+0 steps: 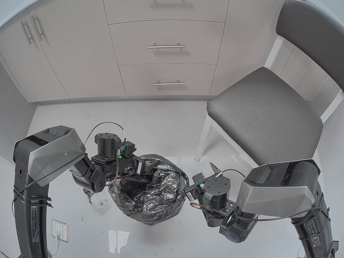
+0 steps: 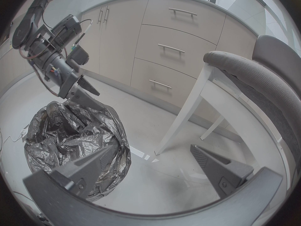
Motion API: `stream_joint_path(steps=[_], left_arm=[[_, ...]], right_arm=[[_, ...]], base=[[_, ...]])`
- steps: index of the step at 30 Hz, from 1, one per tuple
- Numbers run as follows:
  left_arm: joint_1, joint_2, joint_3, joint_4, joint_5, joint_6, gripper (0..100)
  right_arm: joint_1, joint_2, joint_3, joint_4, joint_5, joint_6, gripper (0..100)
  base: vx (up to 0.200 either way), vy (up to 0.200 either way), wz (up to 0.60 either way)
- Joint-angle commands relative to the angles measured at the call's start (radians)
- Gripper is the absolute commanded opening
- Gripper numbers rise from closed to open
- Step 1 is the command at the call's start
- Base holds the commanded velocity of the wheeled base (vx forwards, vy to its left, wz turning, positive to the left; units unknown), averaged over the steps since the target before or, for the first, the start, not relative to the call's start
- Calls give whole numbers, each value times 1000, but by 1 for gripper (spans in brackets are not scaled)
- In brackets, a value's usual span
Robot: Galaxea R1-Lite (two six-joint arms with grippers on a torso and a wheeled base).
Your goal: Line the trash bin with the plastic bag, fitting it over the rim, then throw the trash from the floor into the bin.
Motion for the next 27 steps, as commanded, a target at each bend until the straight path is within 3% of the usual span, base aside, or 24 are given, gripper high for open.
stream_joint_path(steps=[1, 5, 20, 27], left_arm=[[8, 58, -78, 22, 21, 1, 100], [29, 70, -149, 53, 56, 1, 100], [49, 125, -304, 169, 65, 1, 100], [61, 95, -276, 155, 84, -25, 100]], right_arm=[[0, 7, 0, -18, 0, 1, 100], [0, 7, -1, -18, 0, 1, 100], [5, 22, -4, -18, 0, 2, 100], [13, 16, -4, -18, -20, 2, 100]], base=[[0, 0, 0], [0, 0, 0], [0, 0, 0], [0, 0, 0]])
